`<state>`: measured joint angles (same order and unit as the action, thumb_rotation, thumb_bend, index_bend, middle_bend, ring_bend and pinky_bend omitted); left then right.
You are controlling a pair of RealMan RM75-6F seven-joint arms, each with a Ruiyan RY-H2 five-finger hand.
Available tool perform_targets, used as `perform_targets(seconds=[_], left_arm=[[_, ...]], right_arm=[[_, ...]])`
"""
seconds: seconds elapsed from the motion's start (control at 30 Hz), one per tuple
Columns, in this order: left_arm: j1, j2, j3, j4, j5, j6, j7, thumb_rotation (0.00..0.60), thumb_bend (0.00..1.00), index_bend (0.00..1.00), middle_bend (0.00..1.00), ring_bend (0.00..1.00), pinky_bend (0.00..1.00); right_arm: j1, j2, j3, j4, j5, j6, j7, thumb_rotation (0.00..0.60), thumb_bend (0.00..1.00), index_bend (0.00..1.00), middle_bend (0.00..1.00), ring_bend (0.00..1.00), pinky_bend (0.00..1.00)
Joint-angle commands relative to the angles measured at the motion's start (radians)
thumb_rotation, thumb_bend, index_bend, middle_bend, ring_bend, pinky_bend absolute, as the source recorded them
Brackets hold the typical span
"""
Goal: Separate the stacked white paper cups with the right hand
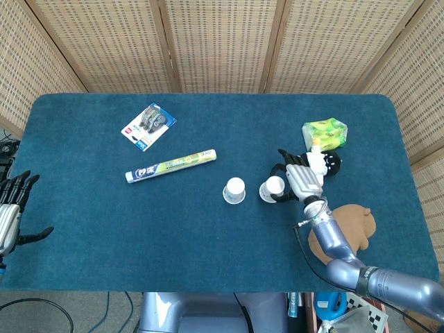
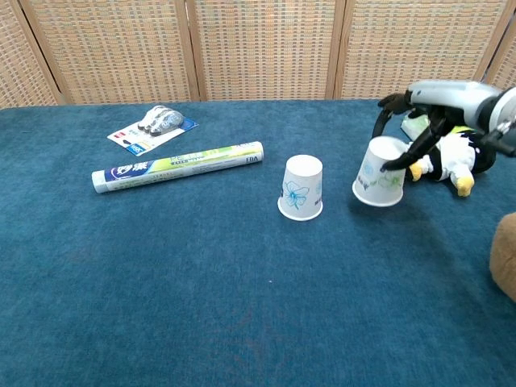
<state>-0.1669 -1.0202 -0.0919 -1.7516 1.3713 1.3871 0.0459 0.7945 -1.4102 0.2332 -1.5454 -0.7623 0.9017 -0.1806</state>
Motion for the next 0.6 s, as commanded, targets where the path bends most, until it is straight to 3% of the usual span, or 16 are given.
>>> perform_targets(seconds=[0.03,0.13,0.33,0.47,0.6], left_arm=[[-0.002,-0.002,-0.002,0.001,-0.004,-0.003,0.004,0.600,0.11,0.00,0.00,0.00,0.00],[-0.006,-0.004,-0.004,0.004,-0.013,-0.010,0.009,0.600,0.11,0.00,0.00,0.00,0.00],[-0.005,-0.001,-0.004,0.004,-0.011,-0.011,0.001,0.600,0.11,0.00,0.00,0.00,0.00],[0.000,0.002,0.000,0.006,0.001,-0.001,-0.007,0.600,0.11,0.00,0.00,0.00,0.00],[0.006,0.001,0.006,0.006,0.012,0.009,-0.003,0.600,0.11,0.00,0.00,0.00,0.00]], right_arm=[[-0.002,-0.028,-0.022,0.044,-0.033,-0.030,0.013,0.600,0.36,0.26,0.00,0.00,0.00],[0.001,-0.009,-0.024,0.036,-0.055,-0.049,0.011,0.600,0.29,0.14,0.00,0.00,0.00],[-0.044,0.092,-0.026,-0.096,-0.130,-0.002,0.031,0.600,0.25,0.08,0.00,0.00,0.00],[-0.150,0.204,-0.084,-0.192,-0.362,0.137,0.067,0.600,0.18,0.08,0.00,0.00,0.00],[-0.231,0.237,-0.156,-0.131,-0.609,0.276,0.127,0.600,0.05,0.08,0.00,0.00,0.00]])
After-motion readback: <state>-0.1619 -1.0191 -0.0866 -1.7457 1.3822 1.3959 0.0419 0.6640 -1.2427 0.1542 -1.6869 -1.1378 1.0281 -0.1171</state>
